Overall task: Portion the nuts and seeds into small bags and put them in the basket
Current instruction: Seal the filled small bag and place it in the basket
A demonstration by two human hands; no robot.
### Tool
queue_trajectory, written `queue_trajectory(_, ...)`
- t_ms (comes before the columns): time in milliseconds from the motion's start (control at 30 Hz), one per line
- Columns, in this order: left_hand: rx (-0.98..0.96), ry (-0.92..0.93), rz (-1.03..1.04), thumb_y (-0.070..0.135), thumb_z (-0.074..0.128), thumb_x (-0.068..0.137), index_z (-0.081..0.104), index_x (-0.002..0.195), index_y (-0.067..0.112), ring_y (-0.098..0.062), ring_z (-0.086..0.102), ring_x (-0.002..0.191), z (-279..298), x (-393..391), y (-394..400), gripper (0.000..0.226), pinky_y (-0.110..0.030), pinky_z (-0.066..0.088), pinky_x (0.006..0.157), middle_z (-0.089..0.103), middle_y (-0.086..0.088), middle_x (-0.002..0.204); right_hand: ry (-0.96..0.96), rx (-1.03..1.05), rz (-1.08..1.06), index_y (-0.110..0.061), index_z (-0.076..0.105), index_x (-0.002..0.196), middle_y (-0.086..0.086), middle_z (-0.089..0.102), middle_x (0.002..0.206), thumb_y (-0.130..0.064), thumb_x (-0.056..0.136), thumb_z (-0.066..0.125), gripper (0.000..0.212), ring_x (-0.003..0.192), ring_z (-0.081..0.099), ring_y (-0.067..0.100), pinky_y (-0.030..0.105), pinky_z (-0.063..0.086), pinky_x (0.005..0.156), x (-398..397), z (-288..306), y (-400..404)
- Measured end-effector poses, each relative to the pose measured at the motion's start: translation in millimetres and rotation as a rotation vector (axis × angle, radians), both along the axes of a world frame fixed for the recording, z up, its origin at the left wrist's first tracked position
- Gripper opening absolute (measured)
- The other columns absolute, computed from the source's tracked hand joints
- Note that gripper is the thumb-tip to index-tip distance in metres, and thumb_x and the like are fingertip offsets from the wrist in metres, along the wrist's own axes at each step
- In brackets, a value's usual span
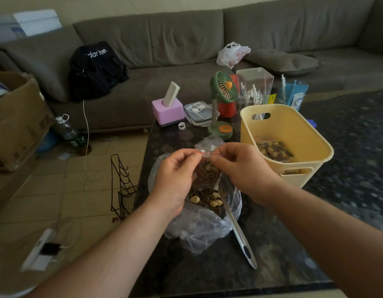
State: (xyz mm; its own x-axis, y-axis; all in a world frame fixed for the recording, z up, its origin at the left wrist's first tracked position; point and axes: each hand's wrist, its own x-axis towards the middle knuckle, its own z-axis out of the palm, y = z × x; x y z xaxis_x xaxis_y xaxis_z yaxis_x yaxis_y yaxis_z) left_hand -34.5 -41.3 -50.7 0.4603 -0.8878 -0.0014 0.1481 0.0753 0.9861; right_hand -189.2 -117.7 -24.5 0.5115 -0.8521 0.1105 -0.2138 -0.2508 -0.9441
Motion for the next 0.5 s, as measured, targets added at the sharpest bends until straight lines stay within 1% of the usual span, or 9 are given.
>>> queue_trajectory(33,0.001,-0.015,0.004,0.017,0.064,0.105,0.078,0.095,0.023,-0.026,0.076,0.1,-1.4,1.4,-0.6,0.019,-0.038,0.061,0.08,0.079,-0.011,0.105,-0.002,0.007,-0.007,-0.015,0.077,0.089,0.01,0.076,0.083,-0.018,0.096,0.075,0.007,0.081,0.073,0.032,0.044,0.062,0.073,0.1,0.6,-0.3)
queue_trajectory(100,0.007,-0.036,0.008,0.02,0.064,0.105,0.078,0.095,0.026,-0.032,0.075,0.105,-4.1,3.1,-0.9,0.018,-0.05,0.063,0.088,0.077,-0.013,0.107,-0.01,0.032,-0.035,-0.016,0.079,0.087,0.005,0.077,0.08,-0.017,0.091,0.08,0.005,0.08,0.074,0.032,0.044,0.063,0.073,-0.4,1.7,-0.7)
queue_trajectory(167,0.019,-0.046,0.01,0.023,0.064,0.105,0.078,0.099,0.027,-0.035,0.073,0.11,-5.4,3.3,-0.4,0.016,-0.058,0.061,0.097,0.077,-0.013,0.11,-0.023,0.066,-0.053,-0.016,0.08,0.085,0.005,0.078,0.08,-0.015,0.087,0.084,0.004,0.08,0.075,0.029,0.042,0.065,0.076,-0.7,1.9,-1.9)
queue_trajectory(200,0.026,-0.048,0.01,0.024,0.064,0.105,0.078,0.1,0.027,-0.035,0.073,0.11,-5.4,2.6,-0.3,0.015,-0.06,0.06,0.099,0.077,-0.013,0.109,-0.02,0.078,-0.059,-0.016,0.081,0.084,0.006,0.078,0.079,-0.015,0.086,0.085,0.005,0.081,0.075,0.031,0.043,0.065,0.079,-1.1,1.2,-3.0)
queue_trajectory(267,0.038,-0.038,0.005,0.023,0.064,0.106,0.078,0.1,0.027,-0.037,0.073,0.111,-5.5,1.2,-0.6,0.016,-0.062,0.058,0.101,0.077,-0.013,0.108,-0.017,0.104,-0.07,-0.016,0.08,0.08,0.009,0.077,0.076,-0.012,0.085,0.086,0.008,0.075,0.074,0.032,0.046,0.064,0.079,-1.6,1.2,-3.7)
queue_trajectory(300,0.04,-0.03,-0.011,0.023,0.064,0.105,0.078,0.099,0.028,-0.038,0.072,0.112,-5.3,0.4,-0.6,0.016,-0.062,0.057,0.102,0.077,-0.013,0.109,-0.023,0.118,-0.075,-0.015,0.079,0.079,0.009,0.075,0.073,-0.01,0.085,0.085,0.01,0.069,0.071,0.027,0.045,0.063,0.076,-1.8,1.5,-3.7)
queue_trajectory(367,0.044,-0.022,-0.05,0.027,0.067,0.103,0.079,0.098,0.03,-0.036,0.072,0.114,-4.8,-0.9,-0.4,0.014,-0.06,0.056,0.105,0.077,-0.013,0.11,-0.03,0.139,-0.083,-0.013,0.078,0.079,0.005,0.073,0.067,-0.008,0.085,0.085,0.011,0.062,0.066,0.016,0.035,0.059,0.067,-2.1,1.8,-3.7)
queue_trajectory(433,0.035,-0.033,-0.057,0.027,0.069,0.103,0.08,0.098,0.028,-0.032,0.074,0.109,-5.8,-0.4,-0.4,0.012,-0.06,0.057,0.104,0.078,-0.011,0.108,-0.035,0.148,-0.073,-0.012,0.078,0.082,0.004,0.075,0.069,-0.01,0.085,0.085,0.007,0.064,0.069,0.013,0.029,0.059,0.068,-2.6,2.1,-3.3)
queue_trajectory(500,0.005,-0.039,-0.039,0.026,0.07,0.102,0.08,0.1,0.024,-0.034,0.074,0.108,-7.1,2.0,-1.2,0.01,-0.064,0.057,0.101,0.078,-0.013,0.107,-0.029,0.152,-0.042,-0.012,0.079,0.088,0.01,0.077,0.078,-0.014,0.086,0.085,0.006,0.069,0.07,0.015,0.031,0.063,0.073,-3.8,1.7,-3.8)
